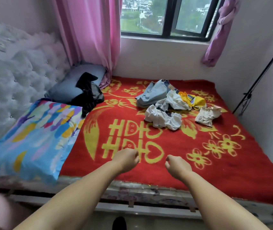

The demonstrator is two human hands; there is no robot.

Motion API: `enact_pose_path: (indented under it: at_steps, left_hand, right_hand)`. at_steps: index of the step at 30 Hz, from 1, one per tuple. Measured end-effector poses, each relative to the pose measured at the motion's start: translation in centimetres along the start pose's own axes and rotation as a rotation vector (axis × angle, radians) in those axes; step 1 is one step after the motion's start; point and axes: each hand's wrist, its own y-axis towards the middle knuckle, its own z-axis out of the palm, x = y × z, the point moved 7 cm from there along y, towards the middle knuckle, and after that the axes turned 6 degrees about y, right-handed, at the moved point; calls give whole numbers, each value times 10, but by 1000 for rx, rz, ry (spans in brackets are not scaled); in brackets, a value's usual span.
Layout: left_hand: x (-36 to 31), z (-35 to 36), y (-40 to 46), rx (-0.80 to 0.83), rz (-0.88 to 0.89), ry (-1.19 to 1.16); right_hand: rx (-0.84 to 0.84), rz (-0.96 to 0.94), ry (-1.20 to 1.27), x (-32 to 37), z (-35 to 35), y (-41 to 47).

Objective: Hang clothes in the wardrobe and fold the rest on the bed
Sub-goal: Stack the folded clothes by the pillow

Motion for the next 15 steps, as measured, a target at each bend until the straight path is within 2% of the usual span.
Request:
enact_pose_path:
  at_steps: [9, 15]
  left_hand:
    - [22, -59, 177, 12, 33, 38]
    - [16, -46, 248, 94, 37, 36]
  right_hand:
    - [-58, 134, -3, -24, -75, 144]
    - [22, 151, 12, -42, -71, 199]
